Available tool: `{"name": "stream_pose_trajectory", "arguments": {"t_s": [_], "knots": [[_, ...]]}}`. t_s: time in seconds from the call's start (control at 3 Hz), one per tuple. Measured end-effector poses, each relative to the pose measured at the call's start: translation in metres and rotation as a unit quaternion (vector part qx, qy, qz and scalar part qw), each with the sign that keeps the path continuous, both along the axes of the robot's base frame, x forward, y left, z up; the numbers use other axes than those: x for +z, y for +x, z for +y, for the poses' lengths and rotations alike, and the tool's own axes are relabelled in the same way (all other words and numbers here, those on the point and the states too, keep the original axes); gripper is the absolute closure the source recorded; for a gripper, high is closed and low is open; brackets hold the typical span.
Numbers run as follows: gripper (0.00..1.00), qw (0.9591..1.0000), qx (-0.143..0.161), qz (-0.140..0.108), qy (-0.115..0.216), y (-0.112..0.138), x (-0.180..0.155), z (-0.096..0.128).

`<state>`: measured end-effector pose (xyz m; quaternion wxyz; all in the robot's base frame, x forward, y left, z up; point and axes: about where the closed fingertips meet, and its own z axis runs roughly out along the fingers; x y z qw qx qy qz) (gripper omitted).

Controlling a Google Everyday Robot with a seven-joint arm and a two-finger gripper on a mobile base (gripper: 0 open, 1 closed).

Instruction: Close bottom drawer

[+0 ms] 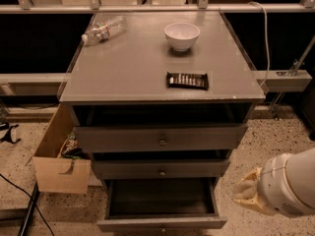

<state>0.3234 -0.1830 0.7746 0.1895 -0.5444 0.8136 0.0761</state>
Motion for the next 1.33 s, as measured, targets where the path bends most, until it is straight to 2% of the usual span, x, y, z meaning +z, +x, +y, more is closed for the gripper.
{"name": "stream_pose_trajectory", "arguments": {"t_s": [0.33,0.67,1.0,1.33], "knots": [[1.0,1.0,0.0,-0.001,-0.002,0.0,-0.004,0.0],[1.0,0.9999,-0.003,-0.004,-0.014,-0.002,-0.038,-0.004],[1.0,0.9998,-0.011,0.011,-0.016,-0.015,-0.126,-0.01],[1.0,0.9996,-0.018,0.021,0.003,-0.023,-0.192,-0.016]]}}
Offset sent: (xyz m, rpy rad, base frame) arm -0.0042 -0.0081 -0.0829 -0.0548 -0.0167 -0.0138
